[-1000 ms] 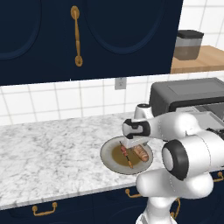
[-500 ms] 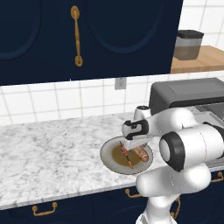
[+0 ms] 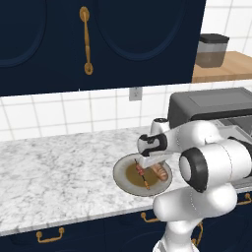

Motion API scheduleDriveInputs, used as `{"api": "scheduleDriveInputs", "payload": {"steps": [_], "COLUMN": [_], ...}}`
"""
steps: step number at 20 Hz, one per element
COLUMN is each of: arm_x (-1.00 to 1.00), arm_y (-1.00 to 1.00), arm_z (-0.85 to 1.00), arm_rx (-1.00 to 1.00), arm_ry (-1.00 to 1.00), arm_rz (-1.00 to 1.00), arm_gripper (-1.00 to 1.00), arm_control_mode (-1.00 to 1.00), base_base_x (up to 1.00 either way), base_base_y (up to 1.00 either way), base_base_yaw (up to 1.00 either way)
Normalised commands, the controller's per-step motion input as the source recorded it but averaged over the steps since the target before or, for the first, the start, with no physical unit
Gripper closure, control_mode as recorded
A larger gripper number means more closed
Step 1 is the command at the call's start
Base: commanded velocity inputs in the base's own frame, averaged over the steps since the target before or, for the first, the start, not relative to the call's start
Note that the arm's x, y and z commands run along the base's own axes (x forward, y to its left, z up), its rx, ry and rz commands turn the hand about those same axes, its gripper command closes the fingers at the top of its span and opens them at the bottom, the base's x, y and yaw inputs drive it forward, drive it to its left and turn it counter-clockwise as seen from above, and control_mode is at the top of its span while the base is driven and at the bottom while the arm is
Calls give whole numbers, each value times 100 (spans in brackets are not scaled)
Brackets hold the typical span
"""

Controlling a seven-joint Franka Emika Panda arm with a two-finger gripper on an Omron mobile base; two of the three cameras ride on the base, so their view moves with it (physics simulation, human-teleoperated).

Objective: Pick up the kebab skewer and baguette bread, and place them inside the toaster oven. Close the toaster oven door and start by setting the timer.

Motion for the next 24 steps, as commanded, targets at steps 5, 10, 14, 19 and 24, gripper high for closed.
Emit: {"api": "scheduleDriveInputs", "payload": {"steps": [5, 10, 14, 19, 24], "arm_x": [-5, -60, -76, -41, -25], "arm_y": [3, 0, -10, -7, -25], "arm_z": [75, 73, 36, 32, 27], "arm_rx": [1, 2, 7, 6, 12], "arm_ry": [0, 0, -3, -9, -5], "arm_rz": [-8, -30, -54, -70, -65], "arm_gripper": [100, 100, 100, 100, 100], "arm_control_mode": [-100, -100, -100, -100, -100], "base_base_x": [0, 0, 0, 0, 0], "base_base_y": [0, 0, 0, 0, 0], "base_base_yaw": [0, 0, 0, 0, 0]}}
